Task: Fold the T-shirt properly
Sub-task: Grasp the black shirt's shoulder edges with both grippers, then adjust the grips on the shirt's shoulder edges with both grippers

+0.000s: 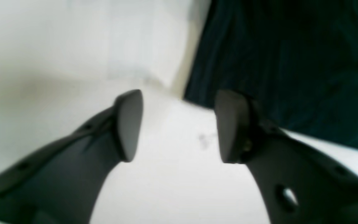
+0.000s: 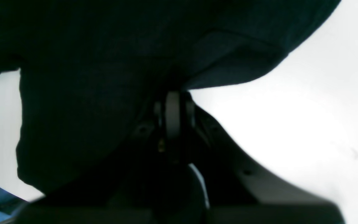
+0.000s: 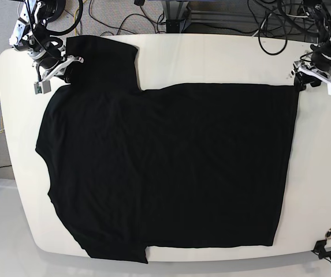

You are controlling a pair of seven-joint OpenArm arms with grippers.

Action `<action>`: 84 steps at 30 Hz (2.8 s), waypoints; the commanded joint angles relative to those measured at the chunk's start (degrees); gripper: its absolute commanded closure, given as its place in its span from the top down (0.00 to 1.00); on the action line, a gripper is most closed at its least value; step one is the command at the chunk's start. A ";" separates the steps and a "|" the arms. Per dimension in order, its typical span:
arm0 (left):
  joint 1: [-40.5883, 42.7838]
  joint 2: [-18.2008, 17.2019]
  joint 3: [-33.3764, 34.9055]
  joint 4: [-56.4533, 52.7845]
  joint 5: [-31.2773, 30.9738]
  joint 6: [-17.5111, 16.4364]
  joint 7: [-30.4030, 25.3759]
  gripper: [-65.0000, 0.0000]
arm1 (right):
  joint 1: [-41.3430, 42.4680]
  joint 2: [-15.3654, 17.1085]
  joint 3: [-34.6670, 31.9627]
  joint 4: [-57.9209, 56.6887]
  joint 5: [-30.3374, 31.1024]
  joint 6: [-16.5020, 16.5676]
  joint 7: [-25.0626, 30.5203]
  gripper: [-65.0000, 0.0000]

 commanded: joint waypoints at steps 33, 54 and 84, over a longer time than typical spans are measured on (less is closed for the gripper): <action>-0.88 1.01 -4.79 -0.99 -16.56 -4.59 5.25 0.43 | -0.21 1.61 -1.30 0.45 -0.77 -0.27 -1.44 0.00; -3.26 0.62 6.68 -7.00 -15.58 -3.56 4.52 0.44 | -0.01 1.78 -1.36 -0.01 -0.16 -0.40 -0.52 0.00; -9.94 -0.34 1.49 -18.46 -15.49 -3.21 3.91 0.42 | 0.19 1.97 -1.16 -0.38 0.78 0.12 0.47 0.00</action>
